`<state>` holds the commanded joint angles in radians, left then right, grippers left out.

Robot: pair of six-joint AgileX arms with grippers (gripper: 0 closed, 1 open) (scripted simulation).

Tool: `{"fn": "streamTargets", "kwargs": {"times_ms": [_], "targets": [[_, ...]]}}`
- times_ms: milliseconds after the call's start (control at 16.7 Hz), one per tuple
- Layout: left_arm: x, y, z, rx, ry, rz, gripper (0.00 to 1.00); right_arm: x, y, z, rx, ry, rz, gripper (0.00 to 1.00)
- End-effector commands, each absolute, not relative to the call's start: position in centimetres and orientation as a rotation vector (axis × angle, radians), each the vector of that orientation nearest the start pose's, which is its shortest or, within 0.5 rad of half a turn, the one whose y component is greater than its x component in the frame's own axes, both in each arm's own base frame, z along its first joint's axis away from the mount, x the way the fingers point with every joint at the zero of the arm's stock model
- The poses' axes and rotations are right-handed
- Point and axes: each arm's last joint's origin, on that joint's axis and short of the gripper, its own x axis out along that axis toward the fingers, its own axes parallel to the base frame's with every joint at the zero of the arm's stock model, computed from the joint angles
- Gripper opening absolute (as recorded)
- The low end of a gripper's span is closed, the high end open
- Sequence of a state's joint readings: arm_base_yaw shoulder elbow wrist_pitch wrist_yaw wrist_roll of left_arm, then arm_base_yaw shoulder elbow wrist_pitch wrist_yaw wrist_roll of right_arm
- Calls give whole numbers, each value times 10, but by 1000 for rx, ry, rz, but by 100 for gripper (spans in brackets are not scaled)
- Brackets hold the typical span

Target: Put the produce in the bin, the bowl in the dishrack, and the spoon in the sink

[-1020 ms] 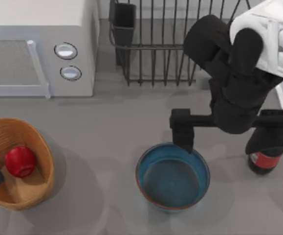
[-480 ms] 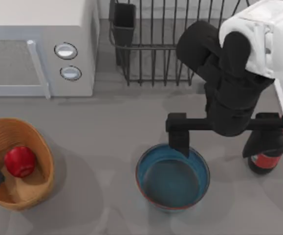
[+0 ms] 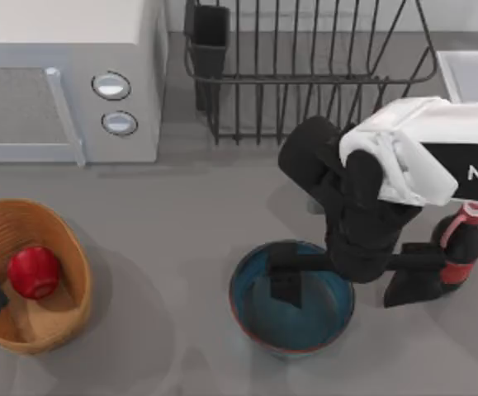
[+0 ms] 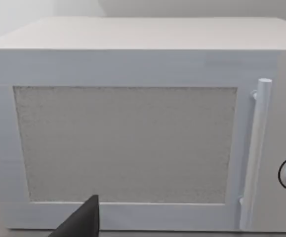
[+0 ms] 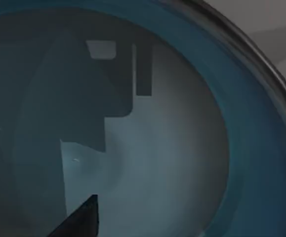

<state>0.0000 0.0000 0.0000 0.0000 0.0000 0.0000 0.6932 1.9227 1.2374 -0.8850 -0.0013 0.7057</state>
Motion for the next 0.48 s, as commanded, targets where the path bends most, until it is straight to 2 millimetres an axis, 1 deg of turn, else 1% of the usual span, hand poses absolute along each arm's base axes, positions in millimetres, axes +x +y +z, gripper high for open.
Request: {"fn": "streamTargets", "kwargs": {"times_ms": [180, 420, 480], "targets": [[106, -1, 160, 0, 0, 0, 100, 266, 213, 129, 8, 1571, -8, 100], [106, -1, 160, 0, 0, 0, 100, 266, 213, 129, 8, 1571, -8, 100], [106, -1, 160, 0, 0, 0, 100, 266, 213, 129, 8, 1571, -8, 92]]}}
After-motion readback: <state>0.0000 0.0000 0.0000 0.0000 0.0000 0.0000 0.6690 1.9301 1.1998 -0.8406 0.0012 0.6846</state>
